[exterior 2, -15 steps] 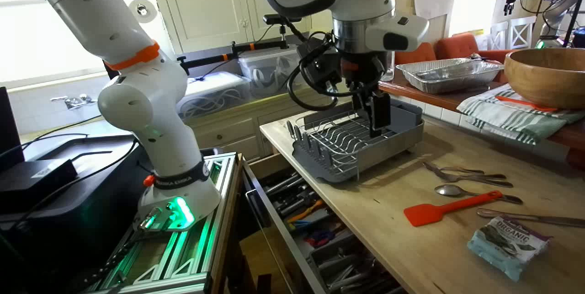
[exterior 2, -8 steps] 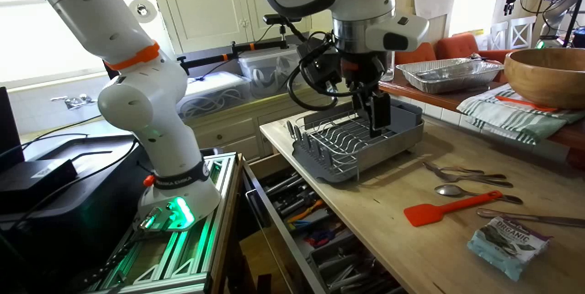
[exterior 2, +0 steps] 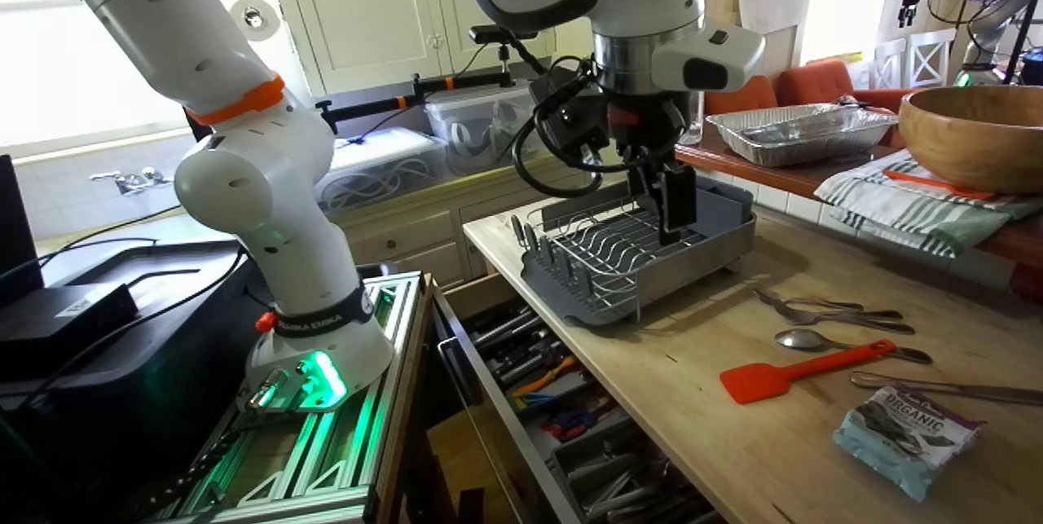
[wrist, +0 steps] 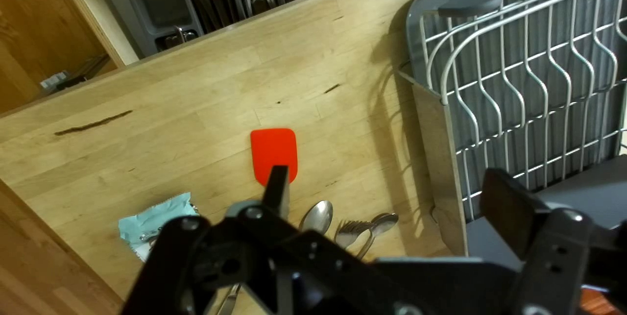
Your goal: Move the fork on the table to the rightmost cutlery section of the plate rack
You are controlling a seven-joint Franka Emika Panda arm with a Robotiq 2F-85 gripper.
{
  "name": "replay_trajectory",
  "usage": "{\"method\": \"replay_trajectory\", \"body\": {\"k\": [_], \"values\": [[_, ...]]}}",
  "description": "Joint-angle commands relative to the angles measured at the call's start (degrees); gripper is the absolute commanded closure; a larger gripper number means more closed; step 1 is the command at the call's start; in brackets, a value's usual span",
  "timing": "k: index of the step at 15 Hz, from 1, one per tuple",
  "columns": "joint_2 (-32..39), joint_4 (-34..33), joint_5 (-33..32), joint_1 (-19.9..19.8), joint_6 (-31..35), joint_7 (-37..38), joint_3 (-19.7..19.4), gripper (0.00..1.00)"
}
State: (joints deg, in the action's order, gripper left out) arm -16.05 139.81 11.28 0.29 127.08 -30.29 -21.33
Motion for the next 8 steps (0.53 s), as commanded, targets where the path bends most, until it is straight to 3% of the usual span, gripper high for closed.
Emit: {"method": "replay_trajectory", "body": {"k": [1,5,8], "values": [[0.21,-0.10,0.71,-2.16,-0.25,-0.49,2.11,0.00],[0.21,-0.10,0.71,-2.16,-0.25,-0.49,2.11,0.00],[2.64,-1.32,0.78,-3.44,4.14,0.72,2.13,0.00]]}}
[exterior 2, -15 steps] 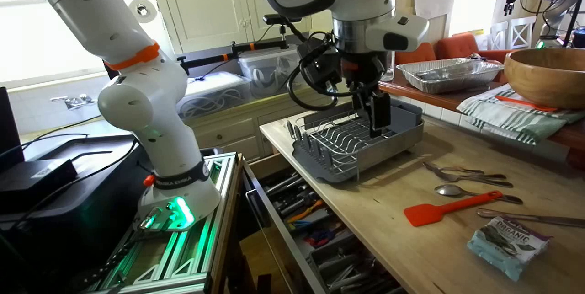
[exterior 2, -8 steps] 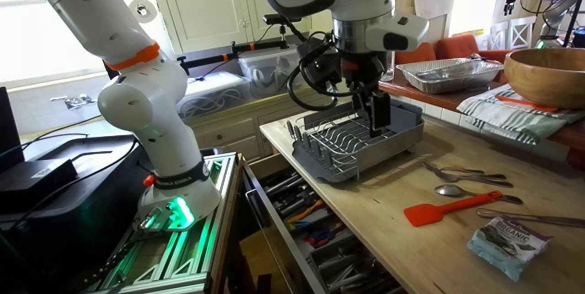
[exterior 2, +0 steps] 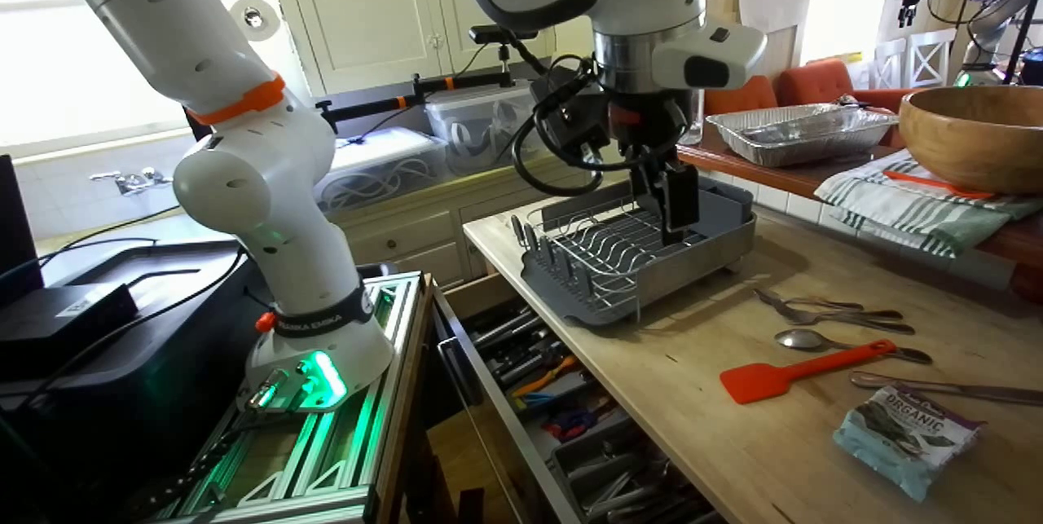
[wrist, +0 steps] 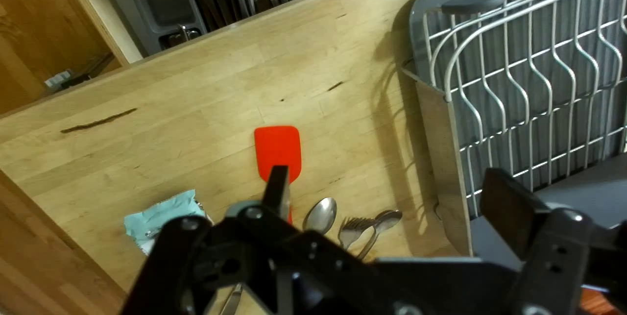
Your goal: Move the fork on the table to the rightmost cutlery section of the plate rack
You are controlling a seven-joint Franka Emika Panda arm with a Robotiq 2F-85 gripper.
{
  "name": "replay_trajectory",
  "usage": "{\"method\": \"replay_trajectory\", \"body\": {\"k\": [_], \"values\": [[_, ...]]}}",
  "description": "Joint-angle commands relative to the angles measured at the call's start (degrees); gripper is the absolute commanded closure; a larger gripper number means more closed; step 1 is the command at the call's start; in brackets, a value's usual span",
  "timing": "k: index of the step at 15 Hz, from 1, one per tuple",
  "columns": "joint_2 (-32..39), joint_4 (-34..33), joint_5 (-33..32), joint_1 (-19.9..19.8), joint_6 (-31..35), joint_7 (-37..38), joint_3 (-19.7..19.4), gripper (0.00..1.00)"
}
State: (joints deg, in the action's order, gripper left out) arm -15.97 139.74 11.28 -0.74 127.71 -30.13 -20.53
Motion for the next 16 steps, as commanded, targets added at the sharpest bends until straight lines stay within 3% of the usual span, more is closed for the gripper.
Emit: {"method": "replay_trajectory", "body": {"k": [1,8,16], "values": [[3.68,-1.90,0.94,-2.83,5.41,0.47,1.31,0.00],[15.08,-8.45,3.20,-4.45,13.15,-0.58,2.51,0.00],[26.11,-17.97,10.40,-7.95,15.61,-0.52,9.62,0.00]]}}
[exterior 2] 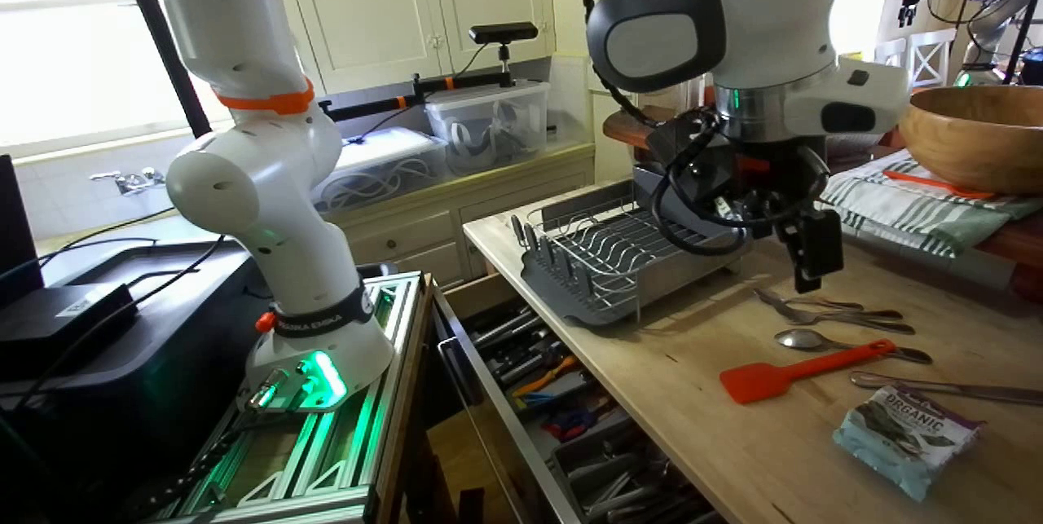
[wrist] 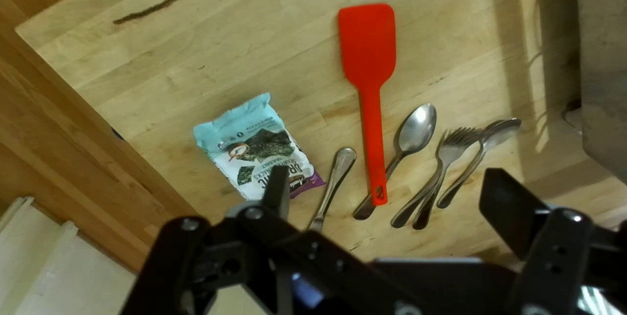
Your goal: Move the fork on the table to the rightmost cutlery section of the plate rack
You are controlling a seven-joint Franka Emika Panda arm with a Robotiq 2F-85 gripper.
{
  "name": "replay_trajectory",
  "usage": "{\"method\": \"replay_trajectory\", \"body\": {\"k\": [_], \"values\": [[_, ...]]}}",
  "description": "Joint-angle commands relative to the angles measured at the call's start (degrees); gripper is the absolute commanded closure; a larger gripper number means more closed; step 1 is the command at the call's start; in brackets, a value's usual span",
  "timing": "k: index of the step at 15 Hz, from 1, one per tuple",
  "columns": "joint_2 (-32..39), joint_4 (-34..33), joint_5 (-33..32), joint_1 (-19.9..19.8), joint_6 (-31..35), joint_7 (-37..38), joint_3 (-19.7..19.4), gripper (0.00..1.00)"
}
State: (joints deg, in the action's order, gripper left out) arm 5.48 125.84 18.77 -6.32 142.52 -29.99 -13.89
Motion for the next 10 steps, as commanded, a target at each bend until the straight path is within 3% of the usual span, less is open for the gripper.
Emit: {"method": "replay_trajectory", "body": {"k": [1,10], "values": [[5.75,-5.01,3.37,-2.94,0.87,-0.67,3.90,0.00],[6.82,-6.09,1.20,-5.37,0.17,0.54,7.01,0.00]]}}
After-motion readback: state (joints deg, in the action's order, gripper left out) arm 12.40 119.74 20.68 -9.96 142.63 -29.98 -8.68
